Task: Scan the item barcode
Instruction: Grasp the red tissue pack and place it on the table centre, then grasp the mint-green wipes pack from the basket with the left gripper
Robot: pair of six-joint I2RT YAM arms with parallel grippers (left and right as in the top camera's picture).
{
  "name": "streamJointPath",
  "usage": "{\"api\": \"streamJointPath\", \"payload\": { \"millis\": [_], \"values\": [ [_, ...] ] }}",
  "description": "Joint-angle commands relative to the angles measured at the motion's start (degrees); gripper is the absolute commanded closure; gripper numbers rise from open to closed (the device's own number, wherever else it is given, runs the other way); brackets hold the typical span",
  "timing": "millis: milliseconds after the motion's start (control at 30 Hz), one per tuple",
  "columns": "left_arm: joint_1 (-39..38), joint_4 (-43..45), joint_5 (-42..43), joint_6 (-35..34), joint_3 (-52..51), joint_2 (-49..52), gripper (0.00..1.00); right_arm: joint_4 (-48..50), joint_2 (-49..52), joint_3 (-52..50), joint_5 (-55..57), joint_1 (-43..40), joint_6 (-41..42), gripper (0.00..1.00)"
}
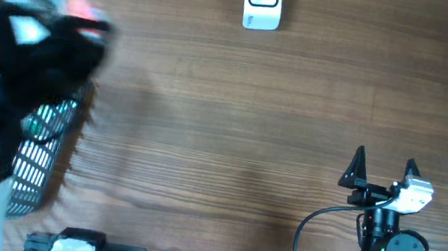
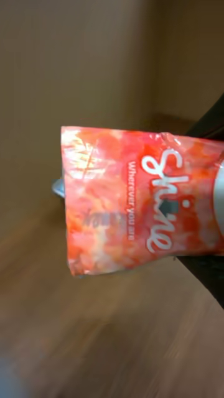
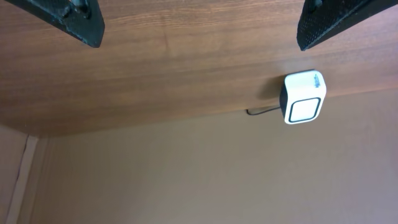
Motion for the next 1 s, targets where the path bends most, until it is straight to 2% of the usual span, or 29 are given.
{"api": "streamJointPath", "payload": {
  "millis": [0, 67, 133, 200, 267, 367, 433, 467, 500, 533, 600, 667, 767, 833, 867, 967],
  "values": [
    [-21.4, 2.4, -16.8, -3.4, -7.1, 8.5, 0.63, 0.3, -0.2, -0.1, -0.9, -0.2, -1.1, 0.00],
    [-28.5, 5.7, -20.3, -5.9, -10.8, 15.3, 0.62, 0.3, -0.2, -0.1, -0.9, -0.2, -1.1, 0.01],
    [-33.8, 11.1, -21.2, -7.1, -12.9, 26.9, 0.59, 0.3, -0.2, -0.1, -0.9, -0.2, -1.1, 0.00],
    [-36.3, 14.6, -21.2, -7.2, -12.9, 38.4, 0.60, 0.3, -0.2, -0.1, -0.9, -0.2, -1.1, 0.00],
    [-37.2, 15.4, -20.1, -7.4, -12.9, 44.8, 0.66, 0.3, -0.2, -0.1, -0.9, -0.2, -1.2, 0.00],
    [-37.7, 15.5, -13.8, -7.6, -12.9, 49.6, 0.59, 0.3, -0.2, -0.1, -0.9, -0.2, -1.1, 0.00],
    [-37.7, 15.7, -13.0, -7.1, -12.6, 49.2, 0.46, 0.3, -0.2, -0.1, -0.9, -0.2, -1.1, 0.00],
    [-37.5, 15.4, -13.0, -5.4, -11.6, 48.3, 0.34, 0.3, -0.2, -0.1, -0.9, -0.2, -1.1, 0.00],
    [-37.3, 14.4, -12.7, -2.7, -9.8, 46.8, 0.07, 0.3, -0.2, -0.1, -0.9, -0.2, -1.1, 0.00],
    [-37.1, 12.8, -12.6, -0.9, -7.6, 45.1, 0.00, 0.3, -0.2, -0.1, -0.9, -0.2, -1.2, 0.00],
    [-36.0, 5.7, -12.7, 2.0, 0.8, 40.3, 0.00, 0.3, -0.2, -0.1, -0.9, -0.2, -1.1, 0.00],
    [-32.7, -2.6, -16.0, 3.9, 12.9, 34.6, 0.00, 0.3, -0.2, -0.1, -0.9, -0.2, -1.1, 0.00],
    [-23.5, -12.3, -27.6, 3.7, 24.0, 25.7, 0.00, 0.3, -0.2, -0.1, -0.9, -0.2, -1.2, 0.00],
    [-13.4, -16.3, -34.0, 3.4, 25.1, 18.8, 0.00, 0.3, -0.2, -0.1, -0.9, -0.2, -1.1, 0.00],
    [-5.6, -18.6, -34.7, 3.3, 25.1, 15.6, 0.00, 0.3, -0.2, -0.1, -0.9, -0.2, -1.1, 0.01],
    [14.7, -23.4, -31.2, 3.0, 24.6, 12.7, 0.00, 0.3, -0.2, -0.1, -0.9, -0.2, -1.1, 0.00]
  ]
}}
